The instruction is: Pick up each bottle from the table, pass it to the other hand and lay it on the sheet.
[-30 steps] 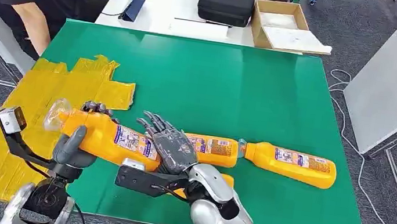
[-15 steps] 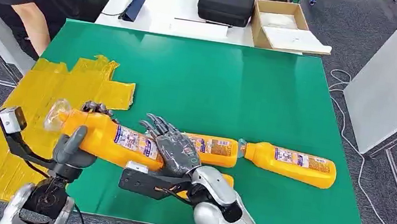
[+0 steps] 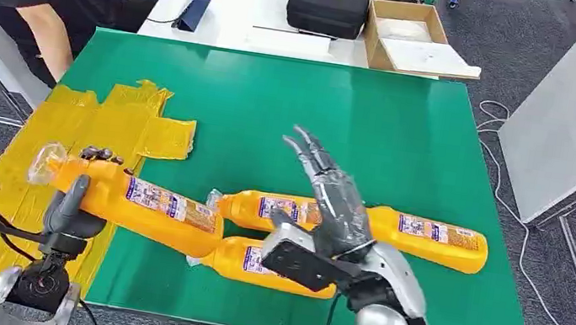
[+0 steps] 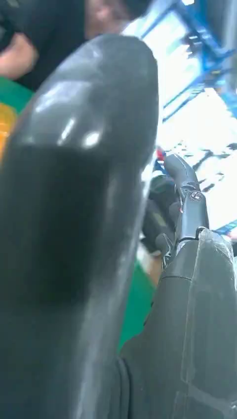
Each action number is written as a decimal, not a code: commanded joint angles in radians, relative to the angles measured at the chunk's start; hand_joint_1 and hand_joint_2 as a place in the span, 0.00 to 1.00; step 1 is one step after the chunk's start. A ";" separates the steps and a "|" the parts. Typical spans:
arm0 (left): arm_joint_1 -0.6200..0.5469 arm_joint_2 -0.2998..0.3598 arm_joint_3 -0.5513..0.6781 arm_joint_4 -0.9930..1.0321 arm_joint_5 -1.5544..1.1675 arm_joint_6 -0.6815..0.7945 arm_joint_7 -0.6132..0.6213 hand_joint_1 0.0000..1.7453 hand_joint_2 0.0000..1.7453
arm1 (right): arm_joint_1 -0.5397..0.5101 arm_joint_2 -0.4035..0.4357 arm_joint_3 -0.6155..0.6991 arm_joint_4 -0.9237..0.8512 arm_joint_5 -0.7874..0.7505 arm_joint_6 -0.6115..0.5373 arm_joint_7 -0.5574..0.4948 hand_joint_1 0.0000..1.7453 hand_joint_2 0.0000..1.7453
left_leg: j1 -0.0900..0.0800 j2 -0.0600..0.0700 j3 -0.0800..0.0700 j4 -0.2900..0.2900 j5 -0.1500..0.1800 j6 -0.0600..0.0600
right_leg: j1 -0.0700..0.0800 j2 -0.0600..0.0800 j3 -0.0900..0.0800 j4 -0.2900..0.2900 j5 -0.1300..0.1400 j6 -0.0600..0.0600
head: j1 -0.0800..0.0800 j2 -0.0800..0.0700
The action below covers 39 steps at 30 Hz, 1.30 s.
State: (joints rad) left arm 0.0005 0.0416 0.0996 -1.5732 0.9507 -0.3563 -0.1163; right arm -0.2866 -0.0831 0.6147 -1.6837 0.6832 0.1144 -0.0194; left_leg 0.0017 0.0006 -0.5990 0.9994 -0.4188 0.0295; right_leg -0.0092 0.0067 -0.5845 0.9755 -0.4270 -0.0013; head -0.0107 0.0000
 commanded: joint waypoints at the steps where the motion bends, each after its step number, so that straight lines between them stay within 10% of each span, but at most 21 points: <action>1: -0.113 0.087 0.029 0.273 0.066 -0.060 -0.014 1.00 1.00 | 0.114 -0.173 -0.174 -0.202 0.011 -0.026 -0.060 0.00 0.00 | 0.000 -0.008 0.003 -0.001 0.001 -0.002 | 0.000 -0.009 0.006 -0.002 -0.002 0.000 | 0.000 0.000; 12: -0.255 0.211 0.110 0.293 -0.062 0.023 -0.125 1.00 1.00 | 0.196 -0.296 -0.254 -0.223 -0.016 -0.042 -0.109 0.00 0.00 | 0.001 -0.007 0.000 0.001 0.000 -0.002 | 0.001 -0.008 0.002 0.000 -0.002 -0.001 | 0.000 0.000; 26: -0.257 0.202 0.116 0.291 -0.061 0.029 -0.110 1.00 1.00 | 0.194 -0.293 -0.253 -0.221 -0.021 -0.044 -0.113 0.00 0.00 | 0.002 -0.007 0.000 0.002 0.000 -0.002 | 0.002 -0.007 0.001 0.001 -0.001 -0.001 | -0.001 0.000; 32: -0.450 0.232 0.012 0.214 -0.736 0.470 -0.259 1.00 1.00 | 0.241 -0.355 -0.259 -0.208 -0.068 -0.068 -0.127 0.00 0.00 | 0.002 -0.007 -0.004 0.003 0.001 -0.002 | 0.002 -0.007 -0.002 0.001 -0.001 0.000 | 0.000 0.000; 39: -0.412 0.230 -0.102 0.109 -1.301 0.798 -0.276 1.00 1.00 | 0.252 -0.350 -0.249 -0.192 -0.083 -0.070 -0.142 0.00 0.00 | 0.001 -0.006 0.001 0.001 0.000 -0.002 | 0.001 -0.005 0.003 0.000 -0.001 0.000 | 0.000 0.000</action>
State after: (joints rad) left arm -0.3608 0.2796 0.1365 -1.4004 -0.0542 0.2742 -0.3968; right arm -0.0396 -0.4273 0.3559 -1.9139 0.6081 0.0462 -0.1530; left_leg 0.0022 -0.0010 -0.5995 0.9999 -0.4178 0.0289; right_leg -0.0090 0.0062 -0.5845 0.9758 -0.4264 -0.0013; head -0.0107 0.0000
